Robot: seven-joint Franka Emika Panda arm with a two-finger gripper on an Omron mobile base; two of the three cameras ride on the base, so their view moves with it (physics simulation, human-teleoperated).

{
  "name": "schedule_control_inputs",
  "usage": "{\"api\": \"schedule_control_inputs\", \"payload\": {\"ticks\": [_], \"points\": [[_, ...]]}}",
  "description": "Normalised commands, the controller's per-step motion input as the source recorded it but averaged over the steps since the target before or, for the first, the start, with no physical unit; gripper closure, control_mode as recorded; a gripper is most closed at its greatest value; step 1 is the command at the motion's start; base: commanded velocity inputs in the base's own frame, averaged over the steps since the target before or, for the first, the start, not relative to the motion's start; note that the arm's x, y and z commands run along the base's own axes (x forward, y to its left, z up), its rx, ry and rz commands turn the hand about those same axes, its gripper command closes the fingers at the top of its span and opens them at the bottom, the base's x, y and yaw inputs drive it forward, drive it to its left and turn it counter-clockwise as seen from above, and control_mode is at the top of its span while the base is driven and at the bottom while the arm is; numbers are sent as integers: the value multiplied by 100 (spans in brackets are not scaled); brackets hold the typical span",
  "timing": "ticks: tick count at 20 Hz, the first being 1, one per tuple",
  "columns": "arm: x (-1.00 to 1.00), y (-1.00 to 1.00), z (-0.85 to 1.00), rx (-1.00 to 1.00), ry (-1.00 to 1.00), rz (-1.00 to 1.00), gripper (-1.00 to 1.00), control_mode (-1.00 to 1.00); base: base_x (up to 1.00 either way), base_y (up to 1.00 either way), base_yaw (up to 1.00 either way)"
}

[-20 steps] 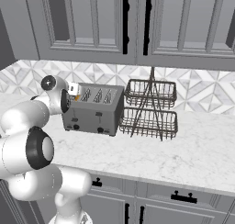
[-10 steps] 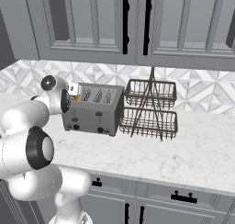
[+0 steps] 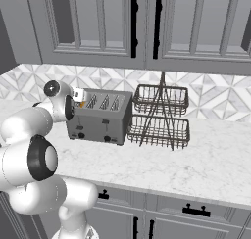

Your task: Start the toaster. Once the lever pops up, take the bread to the plate on the dining counter.

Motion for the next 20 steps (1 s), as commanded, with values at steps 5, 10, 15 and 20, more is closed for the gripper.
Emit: {"api": "schedule_control_inputs", "payload": {"ticks": [5,10,15,20], "points": [[0,0,0,0,0,0,-100,-100,0,0,0],[0,0,0,0,0,0,-100,-100,0,0,0],[0,0,0,0,0,0,-100,-100,0,0,0],[0,0,0,0,0,0,-100,-100,0,0,0]]}}
